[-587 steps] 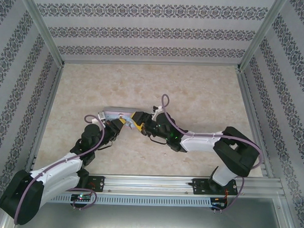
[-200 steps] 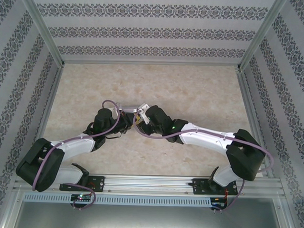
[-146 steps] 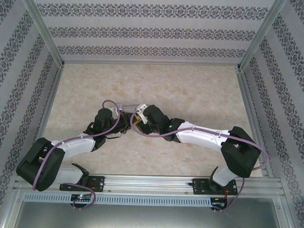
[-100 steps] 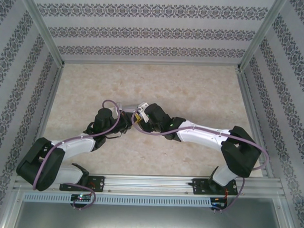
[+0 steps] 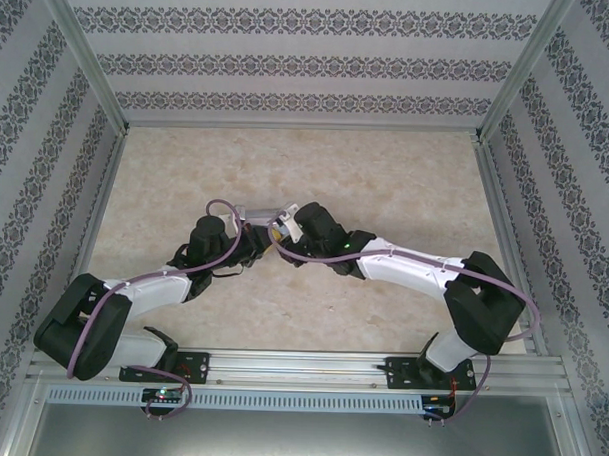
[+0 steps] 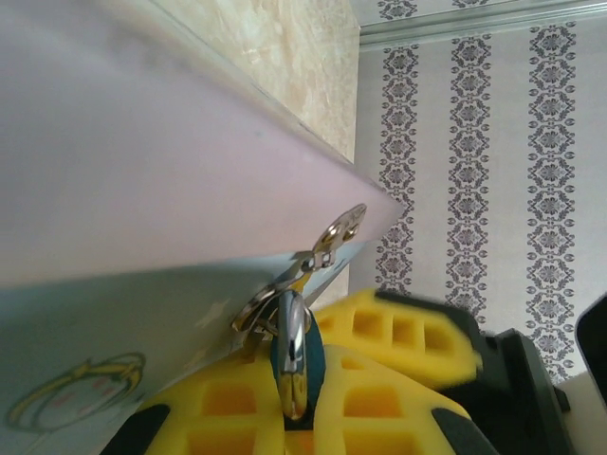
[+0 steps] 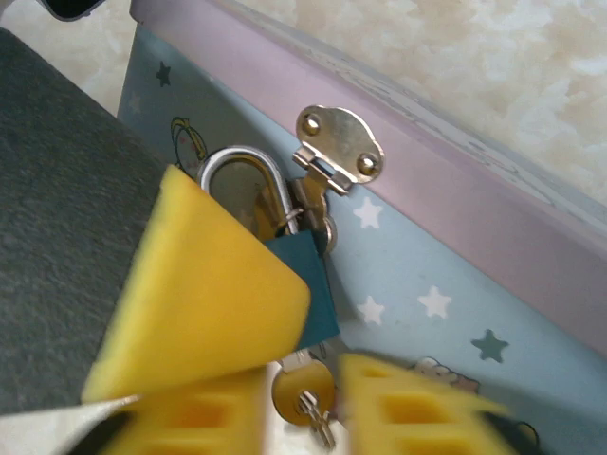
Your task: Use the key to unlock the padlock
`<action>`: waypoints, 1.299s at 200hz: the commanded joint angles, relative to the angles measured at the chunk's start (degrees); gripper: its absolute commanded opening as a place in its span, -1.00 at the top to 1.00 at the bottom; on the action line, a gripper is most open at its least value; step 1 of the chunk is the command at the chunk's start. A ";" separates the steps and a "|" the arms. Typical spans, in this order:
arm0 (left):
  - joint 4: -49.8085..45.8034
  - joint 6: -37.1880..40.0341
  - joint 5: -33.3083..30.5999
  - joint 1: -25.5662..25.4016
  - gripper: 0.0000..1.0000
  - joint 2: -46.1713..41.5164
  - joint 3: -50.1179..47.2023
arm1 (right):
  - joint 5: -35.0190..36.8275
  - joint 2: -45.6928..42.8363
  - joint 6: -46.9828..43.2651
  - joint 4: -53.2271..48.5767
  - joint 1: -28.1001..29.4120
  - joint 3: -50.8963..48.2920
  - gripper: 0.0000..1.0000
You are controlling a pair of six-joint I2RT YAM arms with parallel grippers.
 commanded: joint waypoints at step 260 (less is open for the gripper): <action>-5.41 9.74 -13.40 -7.49 -1.00 0.84 -2.87 | -0.31 4.46 46.19 26.70 -11.83 -12.46 -0.48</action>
